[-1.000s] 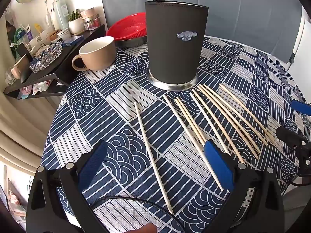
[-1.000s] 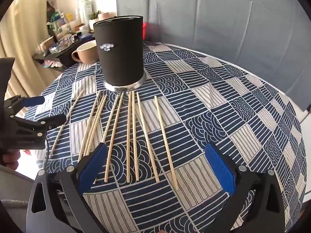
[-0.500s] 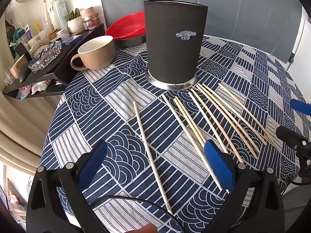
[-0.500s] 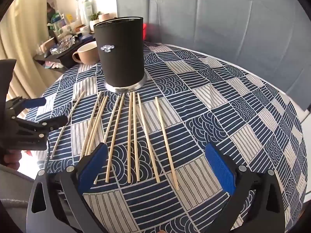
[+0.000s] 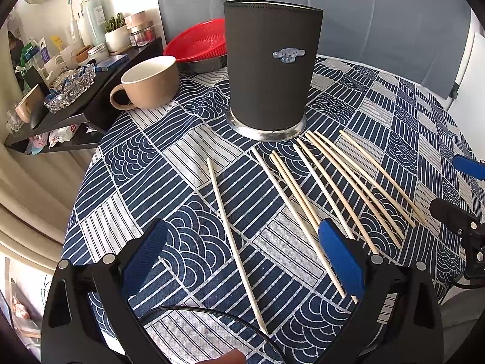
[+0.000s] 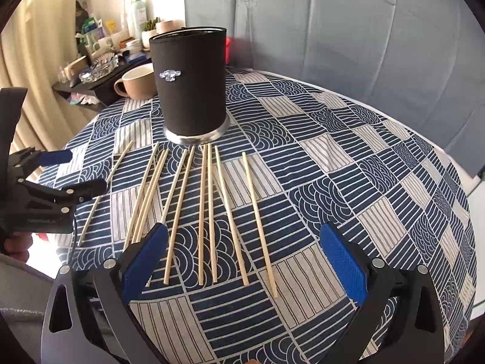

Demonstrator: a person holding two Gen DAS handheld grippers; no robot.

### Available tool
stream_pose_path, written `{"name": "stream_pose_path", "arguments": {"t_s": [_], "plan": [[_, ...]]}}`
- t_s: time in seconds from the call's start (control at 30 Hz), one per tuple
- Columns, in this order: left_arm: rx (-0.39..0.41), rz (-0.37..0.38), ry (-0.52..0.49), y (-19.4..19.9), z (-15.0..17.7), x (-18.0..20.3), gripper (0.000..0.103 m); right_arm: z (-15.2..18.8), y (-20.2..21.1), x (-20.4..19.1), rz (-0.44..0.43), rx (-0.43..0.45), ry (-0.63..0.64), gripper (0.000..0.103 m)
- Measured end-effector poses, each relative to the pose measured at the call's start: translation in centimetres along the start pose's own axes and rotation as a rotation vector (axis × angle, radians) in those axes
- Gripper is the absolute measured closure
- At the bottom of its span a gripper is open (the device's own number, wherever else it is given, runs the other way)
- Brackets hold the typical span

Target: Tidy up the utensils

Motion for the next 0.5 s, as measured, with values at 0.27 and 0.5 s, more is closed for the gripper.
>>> {"name": "stream_pose_path", "arguments": {"t_s": [0.27, 0.5], "plan": [[0.010, -0.007, -0.006, -0.07, -0.02, -0.09, 0.006, 0.04, -0.12, 0.02, 0.001, -0.004, 0.003, 0.007], [0.016, -0.003, -0.011, 0.03, -0.10, 0.08, 0.006, 0.02, -0.23, 0.01, -0.005, -0.009, 0.006, 0.007]]}}
Point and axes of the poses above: each gripper's, at about its wrist camera, not at the fingertips, and y roughly against the way its jaws point, x to its right, z to its underside, the point moved 1 cm from there along -y, roughly the way its jaws point, and after that the axes turned 10 degrees about x, right-handed, at the moved point
